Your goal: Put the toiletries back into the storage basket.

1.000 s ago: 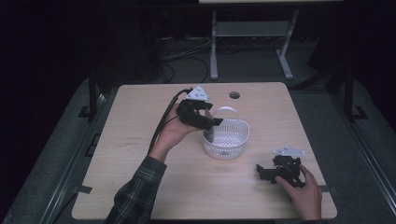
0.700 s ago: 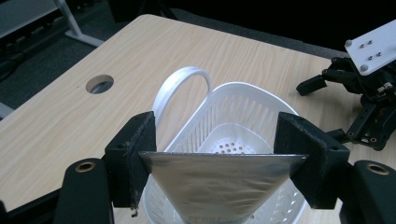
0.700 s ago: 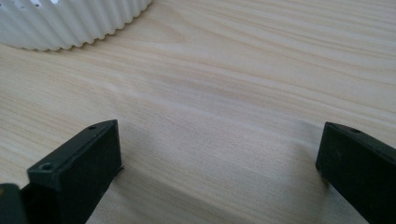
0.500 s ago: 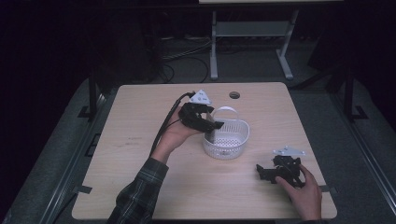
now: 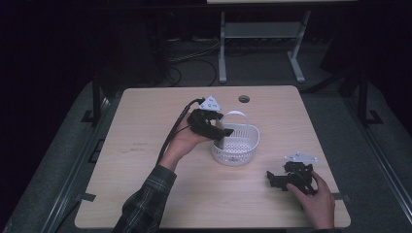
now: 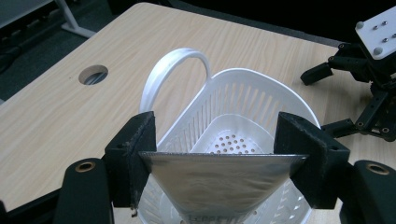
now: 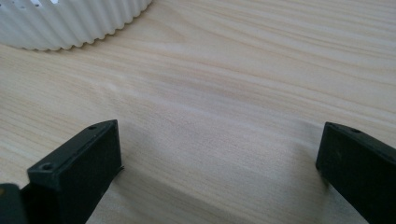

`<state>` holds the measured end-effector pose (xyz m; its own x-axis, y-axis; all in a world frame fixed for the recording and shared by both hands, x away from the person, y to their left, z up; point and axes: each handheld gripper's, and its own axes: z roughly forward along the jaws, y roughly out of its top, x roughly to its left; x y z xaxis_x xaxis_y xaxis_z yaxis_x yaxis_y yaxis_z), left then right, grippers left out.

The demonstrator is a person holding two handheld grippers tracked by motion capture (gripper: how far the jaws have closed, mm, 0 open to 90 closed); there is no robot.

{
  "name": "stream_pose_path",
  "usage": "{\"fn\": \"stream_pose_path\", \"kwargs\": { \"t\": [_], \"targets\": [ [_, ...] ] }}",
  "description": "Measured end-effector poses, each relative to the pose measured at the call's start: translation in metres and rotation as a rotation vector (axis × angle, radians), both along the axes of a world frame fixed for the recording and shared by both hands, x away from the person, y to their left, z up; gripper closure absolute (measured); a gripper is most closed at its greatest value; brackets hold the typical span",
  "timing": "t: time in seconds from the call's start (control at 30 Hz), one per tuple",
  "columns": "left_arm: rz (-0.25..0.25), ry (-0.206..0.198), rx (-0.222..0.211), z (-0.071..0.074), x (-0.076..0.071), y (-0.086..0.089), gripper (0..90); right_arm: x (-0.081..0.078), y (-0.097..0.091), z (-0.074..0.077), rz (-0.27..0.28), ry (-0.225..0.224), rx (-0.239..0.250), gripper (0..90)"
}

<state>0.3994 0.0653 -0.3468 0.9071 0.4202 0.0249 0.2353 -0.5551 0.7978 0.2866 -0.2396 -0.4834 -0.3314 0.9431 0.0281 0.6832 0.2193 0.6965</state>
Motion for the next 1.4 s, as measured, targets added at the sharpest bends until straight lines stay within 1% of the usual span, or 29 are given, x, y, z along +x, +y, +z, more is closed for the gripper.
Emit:
{"fn": "stream_pose_path", "kwargs": {
  "t": [0.13,0.37,0.53,0.6,0.77,0.93,0.97,1.0,1.13,1.33,1.4],
  "targets": [
    [0.004,0.006,0.003,-0.004,0.0,-0.001,29.4,0.0,0.0,0.0,0.0,0.0,0.0,0.0],
    [-0.001,0.009,0.039,-0.012,0.001,-0.002,29.4,0.0,0.0,0.0,-0.001,0.0,-0.001,0.0],
    [0.004,0.024,0.043,-0.019,0.001,-0.002,29.4,0.0,0.0,0.0,-0.001,0.001,0.0,0.0],
    [0.009,0.025,0.036,-0.02,0.001,-0.001,29.4,0.0,0.0,0.0,-0.001,0.0,-0.001,0.0],
    [0.001,0.018,0.042,-0.02,0.0,-0.001,29.3,0.0,0.0,0.0,-0.001,0.0,-0.001,0.0],
    [0.001,0.014,0.035,-0.021,0.0,0.0,28.6,0.0,0.0,0.0,0.001,-0.003,-0.003,0.0],
    [0.005,0.011,0.04,-0.021,0.001,0.0,27.7,0.0,0.0,0.0,0.001,-0.003,-0.003,0.0],
    [0.005,0.009,0.041,-0.021,0.0,0.0,24.8,0.0,0.0,0.0,0.001,-0.003,-0.003,0.0],
    [-0.002,0.026,0.056,-0.022,0.002,0.0,14.8,0.0,0.0,0.0,0.001,-0.003,-0.002,0.0],
    [0.005,0.026,0.037,-0.018,0.002,0.003,12.9,0.0,0.0,0.0,0.0,-0.001,-0.001,0.0],
    [0.002,0.02,0.043,-0.016,0.001,0.006,12.9,0.0,0.0,0.0,-0.002,0.001,0.001,0.0]
  ]
}}
